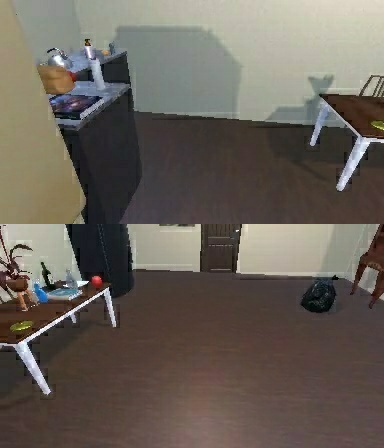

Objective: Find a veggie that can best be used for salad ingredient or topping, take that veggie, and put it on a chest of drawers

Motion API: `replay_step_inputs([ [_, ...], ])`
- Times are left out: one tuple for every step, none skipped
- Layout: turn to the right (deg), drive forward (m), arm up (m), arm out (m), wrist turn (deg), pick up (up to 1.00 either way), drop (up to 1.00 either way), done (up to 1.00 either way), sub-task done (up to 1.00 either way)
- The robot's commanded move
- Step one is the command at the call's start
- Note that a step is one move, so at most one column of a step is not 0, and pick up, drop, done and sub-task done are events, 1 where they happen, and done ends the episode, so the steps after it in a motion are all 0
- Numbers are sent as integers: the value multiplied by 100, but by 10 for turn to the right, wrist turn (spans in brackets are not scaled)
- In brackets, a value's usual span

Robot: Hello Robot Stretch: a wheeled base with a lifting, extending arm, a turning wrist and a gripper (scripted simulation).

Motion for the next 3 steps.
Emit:
replay_step_inputs([
  [150, 0, 0, 0, 0, 0, 0, 0, 0],
  [30, 0, 0, 0, 0, 0, 0, 0, 0],
  [0, 30, 0, 0, 0, 0, 0, 0, 0],
])
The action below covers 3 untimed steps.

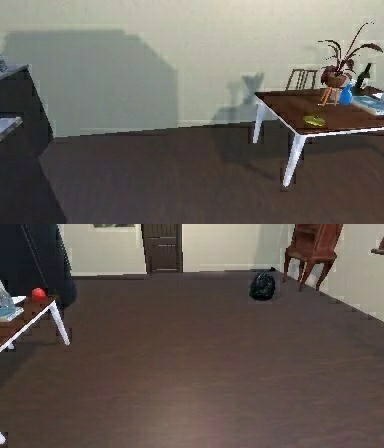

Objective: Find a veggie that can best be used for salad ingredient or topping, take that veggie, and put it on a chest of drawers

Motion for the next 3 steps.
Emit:
replay_step_inputs([
  [-150, 0, 0, 0, 0, 0, 0, 0, 0],
  [0, 90, 0, 0, 0, 0, 0, 0, 0],
  [-450, 0, 0, 0, 0, 0, 0, 0, 0],
])
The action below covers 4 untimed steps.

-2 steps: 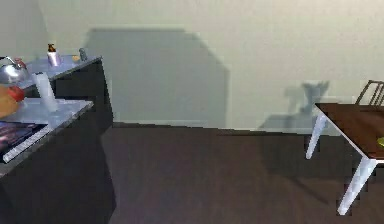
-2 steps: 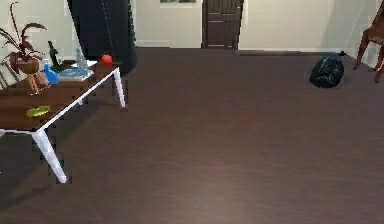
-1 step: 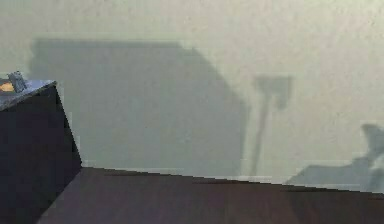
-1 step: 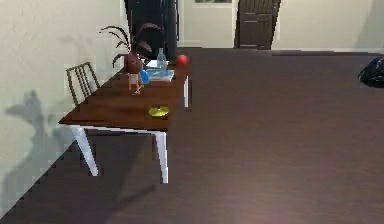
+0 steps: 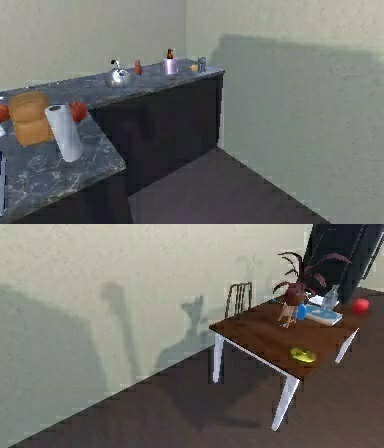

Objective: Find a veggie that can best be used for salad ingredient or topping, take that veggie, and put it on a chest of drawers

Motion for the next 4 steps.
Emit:
replay_step_inputs([
  [-450, 0, 0, 0, 0, 0, 0, 0, 0],
  [-450, 0, 0, 0, 0, 0, 0, 0, 0],
  [-300, 0, 0, 0, 0, 0, 0, 0, 0],
  [450, 0, 0, 0, 0, 0, 0, 0, 0],
])
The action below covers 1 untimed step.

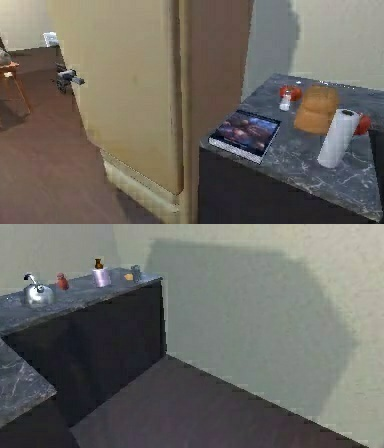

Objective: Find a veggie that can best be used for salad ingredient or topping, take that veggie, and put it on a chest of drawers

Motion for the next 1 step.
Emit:
replay_step_inputs([
  [450, 0, 0, 0, 0, 0, 0, 0, 0],
])
